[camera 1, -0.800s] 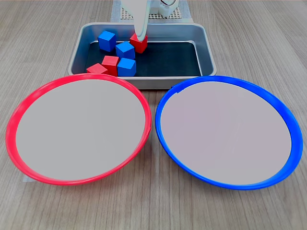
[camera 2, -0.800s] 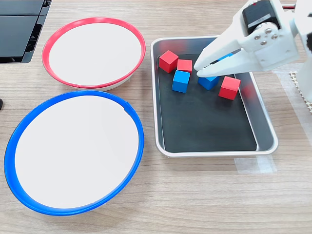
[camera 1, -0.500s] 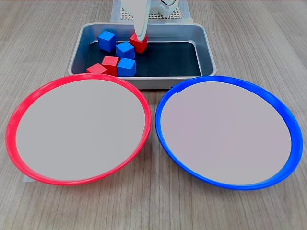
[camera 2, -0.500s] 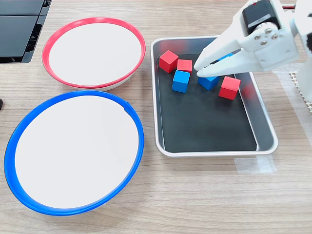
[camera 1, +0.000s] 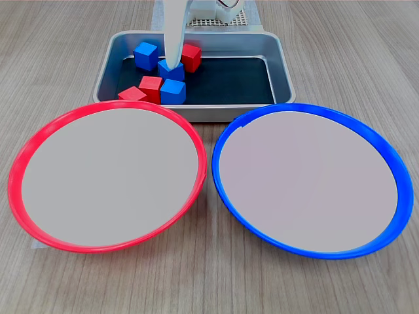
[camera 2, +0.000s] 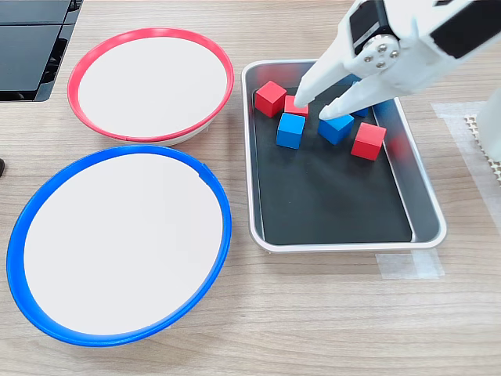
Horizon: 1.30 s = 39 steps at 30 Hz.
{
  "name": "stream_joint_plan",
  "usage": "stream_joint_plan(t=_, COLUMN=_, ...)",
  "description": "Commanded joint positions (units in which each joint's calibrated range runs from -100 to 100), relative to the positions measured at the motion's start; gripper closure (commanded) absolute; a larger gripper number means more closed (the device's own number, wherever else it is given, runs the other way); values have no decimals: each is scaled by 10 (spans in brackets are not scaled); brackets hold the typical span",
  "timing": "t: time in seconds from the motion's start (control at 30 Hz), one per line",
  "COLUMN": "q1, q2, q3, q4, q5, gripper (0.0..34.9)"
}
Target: Move six blocks from tray to matching dishes
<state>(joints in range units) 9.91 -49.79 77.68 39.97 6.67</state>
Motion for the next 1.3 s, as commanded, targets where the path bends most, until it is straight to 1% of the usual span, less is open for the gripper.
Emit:
stream_joint_plan(t=0.0, q1=9, q2=121, q3=-88, q4=-10, q5=7, gripper=220)
stream_joint_plan(t=0.17, q1=6, q2=236, q3=-172, q4=8, q5=2, gripper=202)
stream_joint_plan(t=0.27, q1=4, q2=290, q3=-216, q4=20, q5=-2, gripper=205)
stream_joint_plan(t=0.3, q1=3, q2=302, q3=-224, q4=21, q5=-2, gripper=214)
stream_joint_plan(t=0.33, q1=2, q2=316, q3=-231, q4=24, q5=0, gripper=231)
stream_joint_plan(t=0.37, q1=2, q2=324, q3=-236, q4=26, q5=3, gripper=256)
stream_joint_plan(t=0.43, q1=-2, q2=334, q3=-242, q4=30, q5=11, gripper=334)
stream_joint_plan(t=0.47, q1=-4, q2=337, q3=-247, q4=36, q5=15, gripper=346)
stream_joint_plan(t=0.53, q1=-12, q2=337, q3=-269, q4=62, q5=21, gripper=347)
stream_joint_plan(t=0.6, q1=-34, q2=331, q3=-321, q4=116, q5=21, gripper=347)
stream_joint_plan(t=0.67, q1=-71, q2=328, q3=-411, q4=204, q5=20, gripper=347)
stream_joint_plan(t=0.73, q1=-114, q2=339, q3=-528, q4=275, q5=6, gripper=347)
stream_joint_plan(t=0.77, q1=-135, q2=352, q3=-583, q4=293, q5=-1, gripper=347)
stream_joint_plan(t=0.8, q1=-159, q2=370, q3=-638, q4=297, q5=-13, gripper=347)
stream_joint_plan(t=0.83, q1=-180, q2=393, q3=-680, q4=287, q5=-22, gripper=347)
stream_joint_plan(t=0.87, q1=-203, q2=429, q3=-725, q4=258, q5=-35, gripper=347)
stream_joint_plan(t=0.9, q1=-214, q2=452, q3=-747, q4=237, q5=-41, gripper=347)
stream_joint_plan(t=1.0, q1=-249, q2=568, q3=-803, q4=127, q5=-45, gripper=346)
stream_joint_plan(t=1.03, q1=-252, q2=594, q3=-810, q4=103, q5=-43, gripper=343)
stream_joint_plan(t=1.07, q1=-257, q2=634, q3=-818, q4=68, q5=-30, gripper=303)
stream_joint_plan(t=1.1, q1=-258, q2=643, q3=-820, q4=61, q5=-21, gripper=275)
stream_joint_plan(t=1.13, q1=-261, q2=654, q3=-818, q4=52, q5=-3, gripper=225)
stream_joint_plan(t=1.2, q1=-261, q2=643, q3=-799, q4=65, q5=21, gripper=191)
stream_joint_plan(t=1.23, q1=-260, q2=631, q3=-790, q4=75, q5=26, gripper=198)
stream_joint_plan(t=1.27, q1=-256, q2=613, q3=-777, q4=89, q5=33, gripper=224)
